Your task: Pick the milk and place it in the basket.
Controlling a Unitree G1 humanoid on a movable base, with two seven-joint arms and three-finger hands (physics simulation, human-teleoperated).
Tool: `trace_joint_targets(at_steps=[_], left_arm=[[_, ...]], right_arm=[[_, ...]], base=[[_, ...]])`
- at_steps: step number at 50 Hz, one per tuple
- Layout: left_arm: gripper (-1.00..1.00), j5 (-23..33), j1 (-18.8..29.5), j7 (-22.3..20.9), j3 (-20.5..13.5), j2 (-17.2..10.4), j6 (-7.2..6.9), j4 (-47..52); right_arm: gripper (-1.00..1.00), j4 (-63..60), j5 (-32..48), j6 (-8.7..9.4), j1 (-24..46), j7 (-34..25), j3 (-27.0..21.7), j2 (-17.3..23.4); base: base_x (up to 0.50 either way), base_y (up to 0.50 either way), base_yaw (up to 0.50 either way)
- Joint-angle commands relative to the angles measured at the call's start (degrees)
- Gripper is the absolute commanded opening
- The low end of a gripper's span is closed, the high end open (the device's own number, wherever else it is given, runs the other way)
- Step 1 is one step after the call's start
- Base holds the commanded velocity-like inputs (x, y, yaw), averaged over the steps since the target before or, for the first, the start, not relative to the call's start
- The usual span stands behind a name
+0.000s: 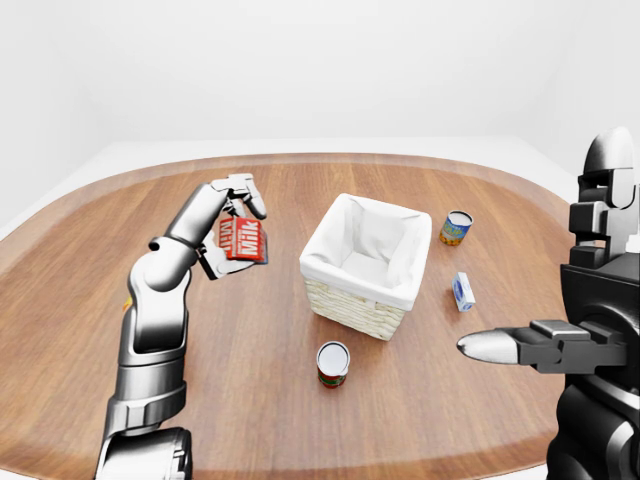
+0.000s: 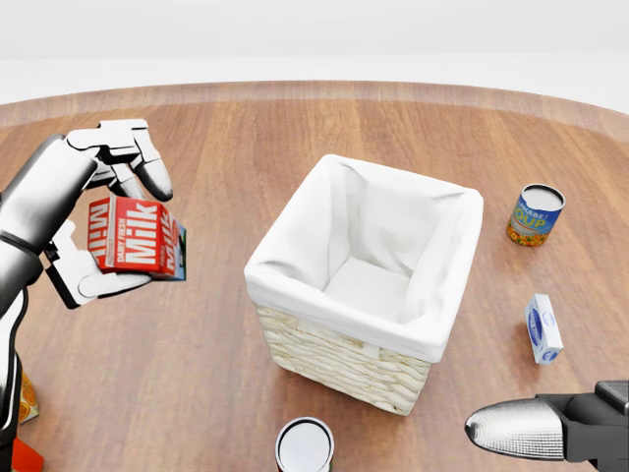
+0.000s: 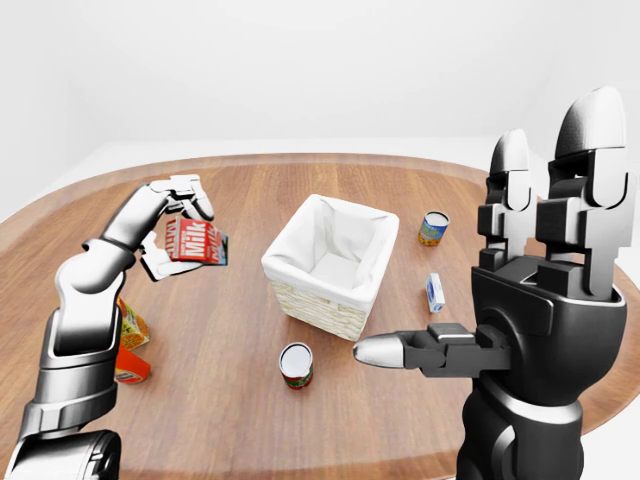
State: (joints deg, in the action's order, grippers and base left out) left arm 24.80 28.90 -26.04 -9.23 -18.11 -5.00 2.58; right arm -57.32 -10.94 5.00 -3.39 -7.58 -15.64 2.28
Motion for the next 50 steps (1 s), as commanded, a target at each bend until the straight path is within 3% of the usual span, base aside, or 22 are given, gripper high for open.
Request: trace_joint_targets(at_steps=[1,19,27,50], left_arm=[[-1.00,-0.9,3.9,1.6,0.5,0.0,0.00,-0.9],[-1.00,-0.3,8.5,2.0,1.6,-0.1,0.00,-5.0],[-1.00,0.0,13.1,1.9,2.2,-0.3,0.00,-7.7],[-1.00,3.1,21.4,1.8,5.1,2.3,0.00,-15.2]], right_arm=[[1.00,0.1,0.1,0.00,-0.1,-0.1,0.0,-0.1],[1.00,0.2,0.7,0.00,-0.6,-0.4,0.5,-0.3],[1.00,0.0,0.4,0.00,-0.5,-0.3,0.3,-0.3],[1.00,0.3,0.4,0.00,-0.6,-0.5,0.3,-0.3]], base=[[0.00,0.00,0.00],[0.00,0.00,0.00],[0.00,0.00,0.00],[0.00,0.00,0.00]])
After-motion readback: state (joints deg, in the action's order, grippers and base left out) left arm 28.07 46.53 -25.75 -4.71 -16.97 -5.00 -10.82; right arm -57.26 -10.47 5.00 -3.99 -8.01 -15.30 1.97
